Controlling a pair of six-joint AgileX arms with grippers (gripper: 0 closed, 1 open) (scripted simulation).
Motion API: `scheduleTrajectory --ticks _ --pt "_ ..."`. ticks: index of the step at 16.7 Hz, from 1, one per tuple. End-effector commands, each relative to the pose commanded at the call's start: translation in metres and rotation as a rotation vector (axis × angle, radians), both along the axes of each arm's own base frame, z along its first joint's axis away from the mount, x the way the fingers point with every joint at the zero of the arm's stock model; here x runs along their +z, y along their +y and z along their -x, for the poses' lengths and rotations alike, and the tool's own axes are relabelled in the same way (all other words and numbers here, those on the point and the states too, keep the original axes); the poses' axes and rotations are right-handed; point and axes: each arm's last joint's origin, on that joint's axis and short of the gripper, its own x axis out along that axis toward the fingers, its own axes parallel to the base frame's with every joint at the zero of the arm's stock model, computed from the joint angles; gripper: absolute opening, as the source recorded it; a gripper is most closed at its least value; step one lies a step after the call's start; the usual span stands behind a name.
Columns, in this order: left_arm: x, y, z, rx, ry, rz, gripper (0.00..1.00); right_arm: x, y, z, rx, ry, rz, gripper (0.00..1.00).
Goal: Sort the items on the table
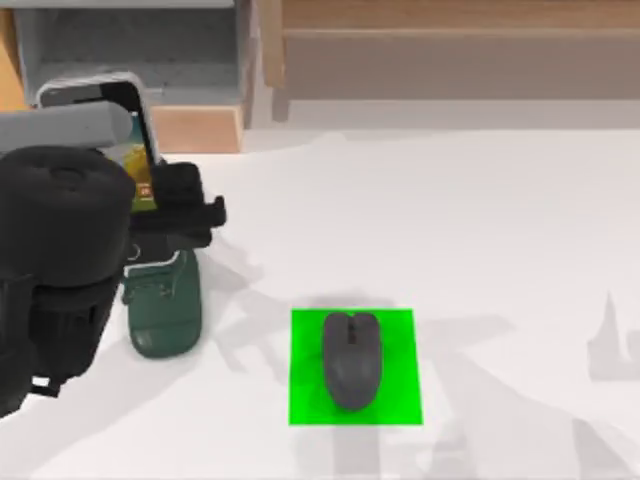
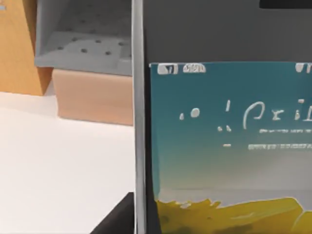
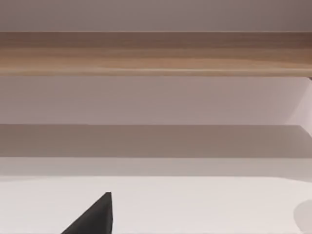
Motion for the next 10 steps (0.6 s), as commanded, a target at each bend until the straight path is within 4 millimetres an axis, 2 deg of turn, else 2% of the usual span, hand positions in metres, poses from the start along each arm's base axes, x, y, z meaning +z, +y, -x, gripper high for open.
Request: scheduleTrajectory --ticks 5,10 --pt "-0.022 -0.005 -0.024 0.045 0.041 -0.031 0.0 0.0 0.0 0.0 0.0 0.0 0.0 1.0" --pt "-0.023 -0.005 -0.025 0.046 0.041 -0.033 0.0 0.0 0.0 0.0 0.0 0.0 0.0 1.0"
